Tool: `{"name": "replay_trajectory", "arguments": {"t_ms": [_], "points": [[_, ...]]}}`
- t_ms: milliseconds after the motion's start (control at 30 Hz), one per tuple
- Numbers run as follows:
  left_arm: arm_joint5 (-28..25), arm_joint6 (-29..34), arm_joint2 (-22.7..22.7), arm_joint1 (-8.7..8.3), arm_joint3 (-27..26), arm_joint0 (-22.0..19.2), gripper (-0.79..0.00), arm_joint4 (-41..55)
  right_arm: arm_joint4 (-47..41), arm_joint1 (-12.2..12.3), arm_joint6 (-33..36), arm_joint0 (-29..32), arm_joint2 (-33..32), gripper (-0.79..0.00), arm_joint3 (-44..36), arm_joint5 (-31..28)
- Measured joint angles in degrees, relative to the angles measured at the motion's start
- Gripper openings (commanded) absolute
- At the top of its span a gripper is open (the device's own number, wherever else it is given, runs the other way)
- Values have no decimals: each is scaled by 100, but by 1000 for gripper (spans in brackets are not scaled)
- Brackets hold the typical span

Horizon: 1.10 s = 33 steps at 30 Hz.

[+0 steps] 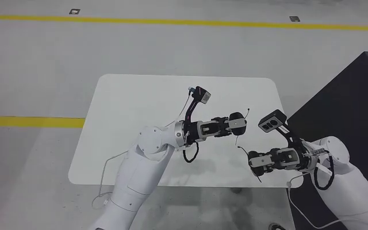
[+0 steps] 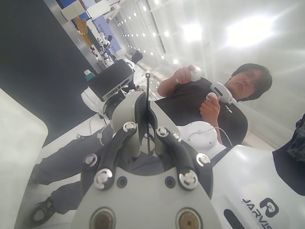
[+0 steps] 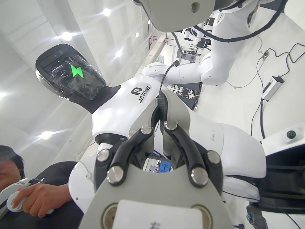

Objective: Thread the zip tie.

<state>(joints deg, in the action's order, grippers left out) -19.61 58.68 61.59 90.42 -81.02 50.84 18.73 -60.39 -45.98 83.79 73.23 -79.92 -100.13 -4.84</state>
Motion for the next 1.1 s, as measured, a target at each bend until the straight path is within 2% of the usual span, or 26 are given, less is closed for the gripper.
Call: {"name": "replay_trajectory", "arguments": {"t_ms": [300, 633, 1100], "points": [[-60, -68, -73, -39, -36, -69, -785, -2, 82, -29, -10, -8, -23, -785, -1, 89], [-166, -431, -194, -49, -17, -135, -785, -95, 81, -28, -10, -8, -24, -785, -2, 86], [-167, -432, -194, -49, -18, -135, -785, -98, 81, -28, -10, -8, -24, -785, -2, 86]]}}
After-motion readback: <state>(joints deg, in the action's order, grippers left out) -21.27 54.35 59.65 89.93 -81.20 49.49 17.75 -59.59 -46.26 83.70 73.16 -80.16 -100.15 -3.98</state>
